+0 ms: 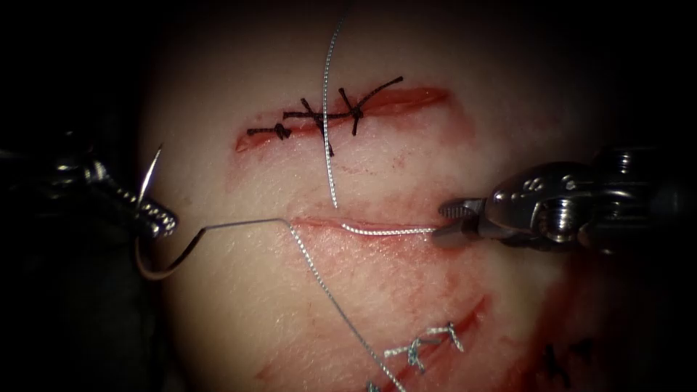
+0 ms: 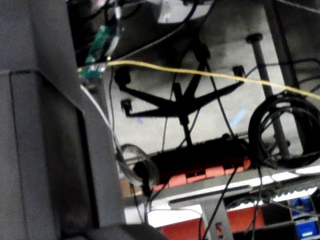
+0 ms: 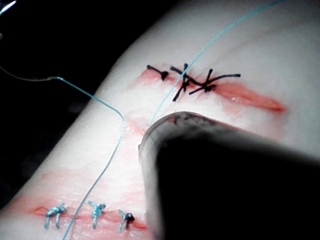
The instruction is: Wound Closure
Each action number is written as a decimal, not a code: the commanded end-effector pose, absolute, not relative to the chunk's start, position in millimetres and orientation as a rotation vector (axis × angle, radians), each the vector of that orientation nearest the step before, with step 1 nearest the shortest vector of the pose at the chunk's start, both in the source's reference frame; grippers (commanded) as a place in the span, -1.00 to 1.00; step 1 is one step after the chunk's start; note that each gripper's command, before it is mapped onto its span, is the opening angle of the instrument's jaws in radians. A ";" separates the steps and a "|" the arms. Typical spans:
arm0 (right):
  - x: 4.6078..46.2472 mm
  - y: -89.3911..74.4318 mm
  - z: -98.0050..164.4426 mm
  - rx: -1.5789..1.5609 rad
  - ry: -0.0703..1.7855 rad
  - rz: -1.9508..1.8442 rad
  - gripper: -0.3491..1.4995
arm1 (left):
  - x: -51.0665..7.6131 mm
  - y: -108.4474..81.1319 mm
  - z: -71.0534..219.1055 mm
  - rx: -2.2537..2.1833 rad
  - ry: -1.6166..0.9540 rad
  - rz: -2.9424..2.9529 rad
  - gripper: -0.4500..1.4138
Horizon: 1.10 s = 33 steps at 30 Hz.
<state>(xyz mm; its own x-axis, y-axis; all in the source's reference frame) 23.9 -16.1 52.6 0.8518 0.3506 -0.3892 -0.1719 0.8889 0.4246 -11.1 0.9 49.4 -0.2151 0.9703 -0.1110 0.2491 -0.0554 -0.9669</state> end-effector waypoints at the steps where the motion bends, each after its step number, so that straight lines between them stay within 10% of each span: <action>1: 24.6 -16.3 53.3 0.386 0.460 0.268 -0.45 | -11.6 0.8 49.9 -1.337 -1.525 1.319 -1.00; 6: 23.2 -16.1 54.0 0.383 0.451 0.255 -0.24 | -11.6 0.7 49.9 -1.337 -1.525 1.319 -1.00; 15: 21.3 -16.8 56.1 0.403 0.382 0.208 -0.45 | -11.6 0.7 49.9 -1.335 -1.524 1.323 -1.00; 18: 21.5 -16.8 56.2 0.423 0.380 0.204 -1.00 | -11.6 0.7 49.9 -1.335 -1.524 1.322 -1.00; 33: 13.0 -16.3 54.2 0.471 0.243 0.249 -1.00 | -11.6 0.7 49.7 -1.334 -1.525 1.321 -1.00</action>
<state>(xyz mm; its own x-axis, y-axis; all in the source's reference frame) 11.2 -16.3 53.7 0.9444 0.2936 -0.1480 -0.1919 0.8577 0.4770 -11.1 0.9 49.2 -0.2176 0.9700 -0.1084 0.2468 -0.0527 -0.9676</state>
